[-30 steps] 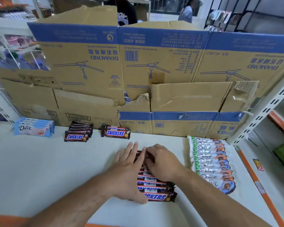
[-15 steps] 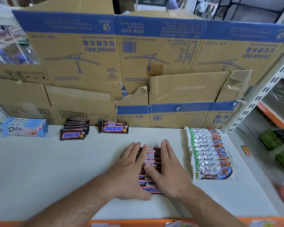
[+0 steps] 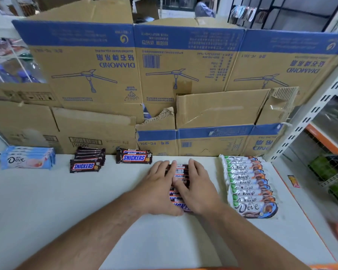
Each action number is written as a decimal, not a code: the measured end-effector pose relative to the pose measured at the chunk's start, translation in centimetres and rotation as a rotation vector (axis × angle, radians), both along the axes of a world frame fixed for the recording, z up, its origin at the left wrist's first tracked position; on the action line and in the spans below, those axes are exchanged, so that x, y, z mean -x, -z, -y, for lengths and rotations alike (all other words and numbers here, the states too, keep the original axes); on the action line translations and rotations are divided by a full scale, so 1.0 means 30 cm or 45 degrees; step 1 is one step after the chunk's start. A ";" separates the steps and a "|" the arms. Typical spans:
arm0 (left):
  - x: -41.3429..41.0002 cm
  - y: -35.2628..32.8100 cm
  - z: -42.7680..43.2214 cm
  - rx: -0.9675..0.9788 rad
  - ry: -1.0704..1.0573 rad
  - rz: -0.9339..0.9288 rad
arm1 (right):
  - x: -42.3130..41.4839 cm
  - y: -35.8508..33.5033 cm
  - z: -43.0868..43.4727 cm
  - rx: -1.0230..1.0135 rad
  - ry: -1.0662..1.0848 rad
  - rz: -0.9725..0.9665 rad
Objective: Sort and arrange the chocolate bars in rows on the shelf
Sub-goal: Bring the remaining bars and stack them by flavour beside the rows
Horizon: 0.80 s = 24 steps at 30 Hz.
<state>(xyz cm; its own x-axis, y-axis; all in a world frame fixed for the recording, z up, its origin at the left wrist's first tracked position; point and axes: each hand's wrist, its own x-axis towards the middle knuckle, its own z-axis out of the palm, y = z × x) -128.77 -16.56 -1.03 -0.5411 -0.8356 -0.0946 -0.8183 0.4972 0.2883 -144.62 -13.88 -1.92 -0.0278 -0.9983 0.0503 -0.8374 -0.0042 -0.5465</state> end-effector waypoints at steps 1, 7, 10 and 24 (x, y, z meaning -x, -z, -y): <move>0.009 -0.003 0.031 0.002 -0.011 0.015 | 0.008 -0.001 0.038 -0.009 0.001 -0.012; 0.039 -0.014 0.124 0.040 -0.052 0.103 | 0.040 0.007 0.161 -0.043 -0.004 -0.077; 0.032 0.004 0.089 0.146 -0.050 0.137 | 0.046 0.000 0.133 0.032 0.000 -0.109; 0.008 0.074 0.040 0.227 -0.137 0.051 | 0.034 0.056 0.032 0.117 0.004 -0.362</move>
